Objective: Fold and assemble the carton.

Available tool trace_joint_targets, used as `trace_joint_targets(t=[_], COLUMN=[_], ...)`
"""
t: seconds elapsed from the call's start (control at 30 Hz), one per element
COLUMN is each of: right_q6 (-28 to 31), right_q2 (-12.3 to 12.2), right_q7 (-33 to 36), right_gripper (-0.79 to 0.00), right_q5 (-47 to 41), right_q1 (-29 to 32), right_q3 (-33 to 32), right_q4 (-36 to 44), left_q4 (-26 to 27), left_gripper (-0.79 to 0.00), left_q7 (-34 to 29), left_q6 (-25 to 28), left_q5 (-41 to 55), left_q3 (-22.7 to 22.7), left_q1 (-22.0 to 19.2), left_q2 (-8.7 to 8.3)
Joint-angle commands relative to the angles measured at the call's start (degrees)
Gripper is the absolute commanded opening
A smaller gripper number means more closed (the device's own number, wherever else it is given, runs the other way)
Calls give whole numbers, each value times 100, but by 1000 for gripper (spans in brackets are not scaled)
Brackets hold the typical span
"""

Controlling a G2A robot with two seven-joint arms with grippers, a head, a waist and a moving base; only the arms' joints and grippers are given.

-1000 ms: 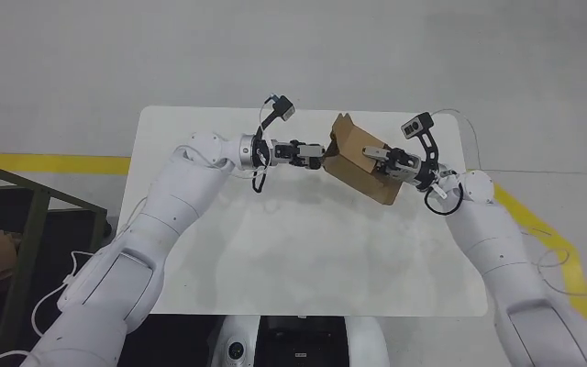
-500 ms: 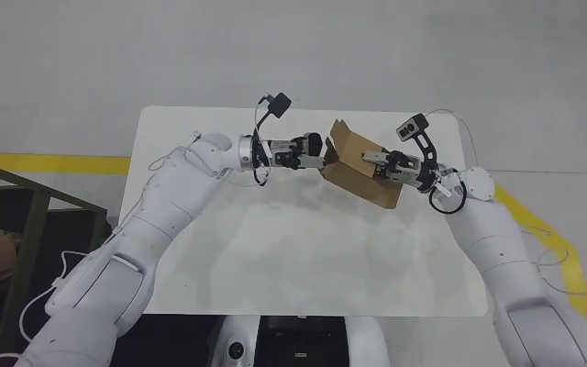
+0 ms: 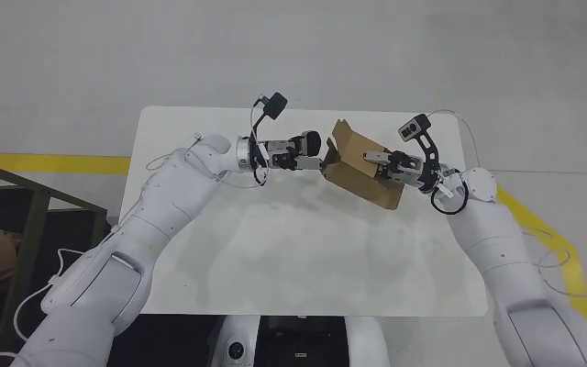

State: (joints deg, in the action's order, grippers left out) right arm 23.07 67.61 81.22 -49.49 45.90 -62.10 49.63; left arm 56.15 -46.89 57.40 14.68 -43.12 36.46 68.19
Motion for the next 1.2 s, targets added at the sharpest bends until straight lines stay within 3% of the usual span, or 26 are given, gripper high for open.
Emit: trace_joint_targets(t=[0.0, 0.1, 0.23, 0.43, 0.6, 0.93, 1.17], right_q6=[0, 0, -169, -275, -348, -390, -415], right_q2=[0, 0, -28, -95, -124, -113, -96], right_q7=[0, 0, -180, -93, 38, 296, 413], right_gripper=[-785, -785, -785, -785, -785, -785, -785], right_q5=[0, 0, 183, 281, 294, 230, 230], right_q1=[0, 0, 143, 269, 313, 302, 299], right_q3=[0, 0, -32, -216, -311, -340, -320], right_q4=[0, 0, 288, 458, 491, 422, 461], left_q4=[0, 0, 197, 818, 1240, 1337, 1402], left_gripper=[0, 0, 0, 0, 0, 0, 0], left_q7=[1, 1, 467, 1187, 1419, 2211, 3390], left_q6=[0, 0, 60, 60, 60, 60, 60], left_q5=[0, 0, -311, -1536, -2410, -3519, -4376], left_q3=[0, 0, -154, -706, -848, -563, -61], left_q1=[0, 0, 234, 716, 963, 896, 674], left_q2=[0, 0, -23, -146, -252, -473, -646])
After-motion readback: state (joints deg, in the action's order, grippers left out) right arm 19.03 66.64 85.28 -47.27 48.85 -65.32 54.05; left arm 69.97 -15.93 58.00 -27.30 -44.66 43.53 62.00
